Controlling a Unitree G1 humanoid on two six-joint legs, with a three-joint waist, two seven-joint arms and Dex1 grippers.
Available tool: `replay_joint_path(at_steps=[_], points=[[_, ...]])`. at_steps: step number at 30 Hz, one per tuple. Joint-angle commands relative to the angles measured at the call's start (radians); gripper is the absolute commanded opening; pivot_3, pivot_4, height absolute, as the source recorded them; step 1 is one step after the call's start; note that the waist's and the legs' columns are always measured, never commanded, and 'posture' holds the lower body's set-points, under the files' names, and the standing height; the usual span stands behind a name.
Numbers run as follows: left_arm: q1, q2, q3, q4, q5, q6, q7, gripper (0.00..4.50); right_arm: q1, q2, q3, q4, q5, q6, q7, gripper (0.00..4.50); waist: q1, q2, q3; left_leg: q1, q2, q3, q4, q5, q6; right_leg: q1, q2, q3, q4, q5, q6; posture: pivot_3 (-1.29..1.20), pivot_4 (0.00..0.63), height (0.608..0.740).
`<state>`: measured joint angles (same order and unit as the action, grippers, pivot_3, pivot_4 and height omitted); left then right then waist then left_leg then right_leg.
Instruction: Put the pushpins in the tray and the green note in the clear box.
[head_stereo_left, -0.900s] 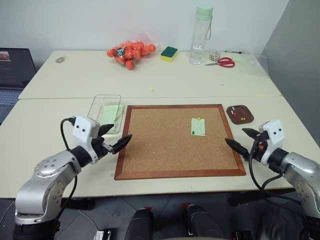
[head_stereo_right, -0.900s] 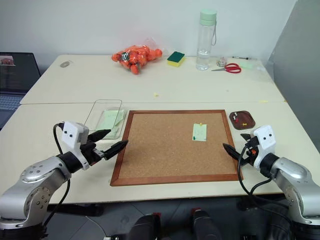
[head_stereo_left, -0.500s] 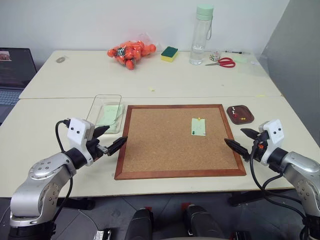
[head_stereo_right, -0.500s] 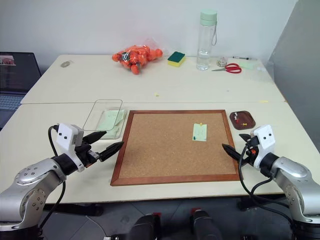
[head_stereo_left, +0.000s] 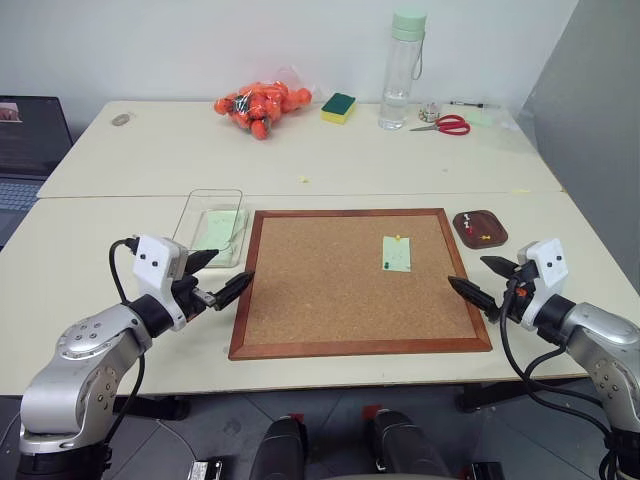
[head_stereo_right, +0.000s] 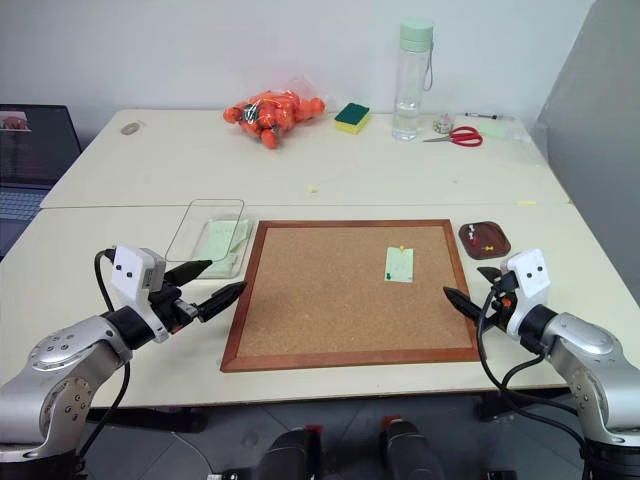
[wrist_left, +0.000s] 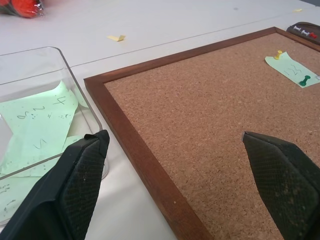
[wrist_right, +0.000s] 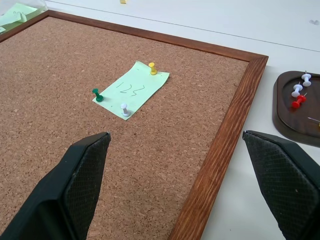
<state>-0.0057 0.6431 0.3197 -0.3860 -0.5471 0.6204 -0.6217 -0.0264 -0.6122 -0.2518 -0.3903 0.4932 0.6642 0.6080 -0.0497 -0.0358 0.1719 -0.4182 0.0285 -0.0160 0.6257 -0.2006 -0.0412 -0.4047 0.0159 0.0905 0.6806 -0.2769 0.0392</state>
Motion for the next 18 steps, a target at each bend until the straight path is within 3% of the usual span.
replay_joint_path(at_steps=[1,9,17,18], points=[[-0.014,0.014,0.033,-0.010,-0.005,-0.020,0.000,4.49,-0.004,-0.001,-0.012,-0.039,0.014,-0.012,-0.004,4.50,0.000,0.000,0.000,0.000,0.000,0.000,0.000,0.000,0.000,0.000,0.000,0.000,0.000,0.000,0.000,0.00,0.150,0.740],[-0.040,-0.005,-0.001,-0.037,-0.011,-0.012,0.013,4.49,-0.015,0.009,0.007,-0.042,-0.006,-0.023,-0.024,4.50,0.000,0.000,0.000,0.000,0.000,0.000,0.000,0.000,0.000,0.000,0.000,0.000,0.000,0.000,0.000,0.00,0.150,0.740],[-0.110,-0.111,-0.195,-0.067,0.041,-0.049,0.036,4.49,-0.043,0.054,0.065,-0.047,-0.069,-0.071,-0.095,4.50,0.003,0.000,0.000,0.000,-0.001,0.000,0.001,0.000,0.000,0.000,0.000,0.000,0.000,0.000,0.000,0.00,0.150,0.740],[-0.122,-0.126,-0.220,-0.060,0.050,-0.061,0.035,4.32,-0.050,0.059,0.071,-0.046,-0.070,-0.073,-0.099,4.50,0.003,0.000,0.000,0.000,-0.001,0.000,0.001,0.000,0.000,0.000,0.000,0.001,0.000,0.000,0.001,0.00,0.150,0.740]])
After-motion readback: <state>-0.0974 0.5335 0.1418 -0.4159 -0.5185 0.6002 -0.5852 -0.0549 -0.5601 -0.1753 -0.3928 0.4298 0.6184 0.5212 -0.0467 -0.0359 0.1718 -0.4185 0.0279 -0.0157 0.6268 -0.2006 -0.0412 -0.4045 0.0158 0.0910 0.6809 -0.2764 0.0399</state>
